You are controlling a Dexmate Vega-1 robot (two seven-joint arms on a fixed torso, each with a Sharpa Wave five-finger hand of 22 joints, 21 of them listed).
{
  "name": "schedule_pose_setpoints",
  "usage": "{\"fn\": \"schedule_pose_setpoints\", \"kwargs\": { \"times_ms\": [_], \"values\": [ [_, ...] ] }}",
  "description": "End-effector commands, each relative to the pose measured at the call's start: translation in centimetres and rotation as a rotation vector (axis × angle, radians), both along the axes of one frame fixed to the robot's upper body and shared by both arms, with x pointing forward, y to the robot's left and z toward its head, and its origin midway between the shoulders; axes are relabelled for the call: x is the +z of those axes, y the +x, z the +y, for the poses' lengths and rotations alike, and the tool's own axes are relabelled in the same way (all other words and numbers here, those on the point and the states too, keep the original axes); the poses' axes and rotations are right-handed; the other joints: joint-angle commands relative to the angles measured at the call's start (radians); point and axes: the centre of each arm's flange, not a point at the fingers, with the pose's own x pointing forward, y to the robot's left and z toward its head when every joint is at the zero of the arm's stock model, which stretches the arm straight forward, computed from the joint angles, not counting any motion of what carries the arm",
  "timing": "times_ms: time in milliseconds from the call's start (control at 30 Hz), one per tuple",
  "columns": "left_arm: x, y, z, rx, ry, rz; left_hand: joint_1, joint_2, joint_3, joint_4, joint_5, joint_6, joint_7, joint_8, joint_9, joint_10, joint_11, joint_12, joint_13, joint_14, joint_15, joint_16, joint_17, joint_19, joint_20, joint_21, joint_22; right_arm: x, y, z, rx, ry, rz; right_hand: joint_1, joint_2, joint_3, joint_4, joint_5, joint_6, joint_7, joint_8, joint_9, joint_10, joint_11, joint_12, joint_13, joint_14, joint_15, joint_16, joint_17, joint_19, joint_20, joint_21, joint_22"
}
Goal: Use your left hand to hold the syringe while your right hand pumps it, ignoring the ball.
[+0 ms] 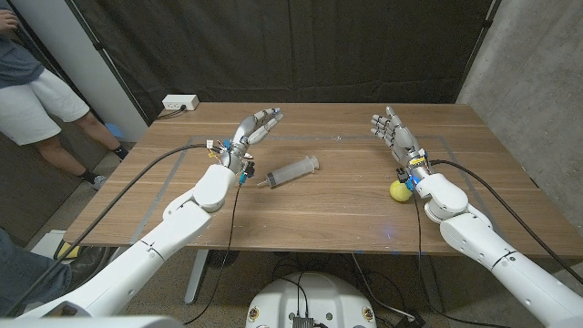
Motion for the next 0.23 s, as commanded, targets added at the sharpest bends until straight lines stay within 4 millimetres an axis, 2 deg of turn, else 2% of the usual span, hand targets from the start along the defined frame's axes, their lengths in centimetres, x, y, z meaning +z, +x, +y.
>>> {"fn": "schedule_pose_setpoints", "kwargs": {
  "times_ms": [33, 233],
  "values": [
    [0.45, 0.61, -1.01, -0.029, 0.015, 0.023, -0.009, -0.001, -0.002, 0.004, 0.007, -0.005, 0.0, -0.002, 0.001, -0.001, -0.002, 0.002, 0.001, -0.005, -0.002, 0.002, 0.004, -0.004, -0.004, -0.001, 0.004, -0.04, 0.21, 0.09, -0.001, -0.005, 0.007, -0.002, 0.01, -0.004, 0.001, 0.008, 0.006, -0.003, 0.001, 0.002, 0.008, 0.0, -0.005, 0.002, 0.007, -0.003, -0.002, 0.003, 0.01, -0.012, 0.0, 0.001],
    [0.3, 0.85, -1.3, -0.039, 0.012, 0.035, -0.013, -0.001, -0.004, 0.005, 0.008, -0.005, 0.002, 0.0, 0.001, -0.004, -0.002, 0.004, 0.001, -0.007, 0.0, 0.003, 0.003, -0.01, -0.008, -0.002, 0.003, -0.17, 0.11, -0.01, -0.008, -0.007, 0.013, -0.002, 0.011, -0.004, 0.001, 0.008, 0.005, -0.003, 0.001, 0.002, 0.009, 0.0, -0.005, 0.002, 0.007, -0.003, -0.002, 0.003, 0.01, -0.012, 0.0, 0.001]
  ]
}}
